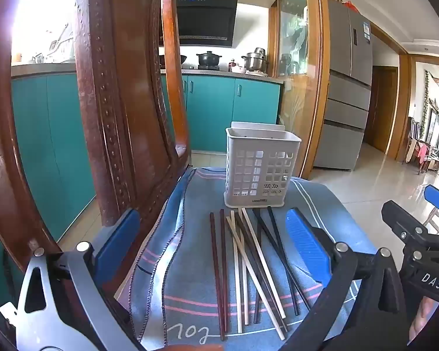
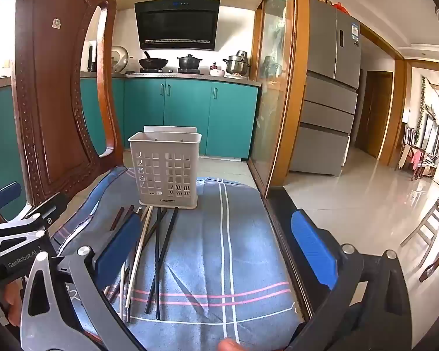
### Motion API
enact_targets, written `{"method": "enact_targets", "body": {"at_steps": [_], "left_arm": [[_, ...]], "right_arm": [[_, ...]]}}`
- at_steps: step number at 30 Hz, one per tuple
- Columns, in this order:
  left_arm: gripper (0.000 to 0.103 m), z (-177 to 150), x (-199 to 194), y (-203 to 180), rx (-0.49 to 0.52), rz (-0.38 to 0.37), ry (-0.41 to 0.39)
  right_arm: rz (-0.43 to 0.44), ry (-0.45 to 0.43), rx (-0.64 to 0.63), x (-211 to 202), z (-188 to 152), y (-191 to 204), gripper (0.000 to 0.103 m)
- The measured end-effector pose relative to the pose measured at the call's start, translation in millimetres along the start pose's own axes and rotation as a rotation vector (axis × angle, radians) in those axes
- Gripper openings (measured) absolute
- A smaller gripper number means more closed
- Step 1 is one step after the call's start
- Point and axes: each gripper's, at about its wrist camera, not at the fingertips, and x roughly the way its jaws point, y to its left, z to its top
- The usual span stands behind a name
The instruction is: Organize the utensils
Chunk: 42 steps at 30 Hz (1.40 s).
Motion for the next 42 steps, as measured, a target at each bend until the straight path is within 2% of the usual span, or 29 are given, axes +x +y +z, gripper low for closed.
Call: {"method": "enact_targets", "body": {"at_steps": [10, 14, 29, 42], "left_arm": [[0.099, -4, 2, 2, 0.006, -0.005, 0.001], [0.099, -7, 5, 2, 0.008, -0.002, 0.002], [0.099, -7, 11, -6, 0.015, 0.003, 0.019], [0.099, -6, 8, -7, 0.019, 0.002, 0.029]], "right_arm": [[0.007, 0.002, 0.007, -2, 9, -10, 0.100], [-0.005, 0.004, 0.018, -4, 0, -6, 0.100], [-0.034, -0.020, 0.077, -9, 1, -16, 0.100], [-0.046, -0.019, 0.069, -8, 1, -17, 0.100]]}}
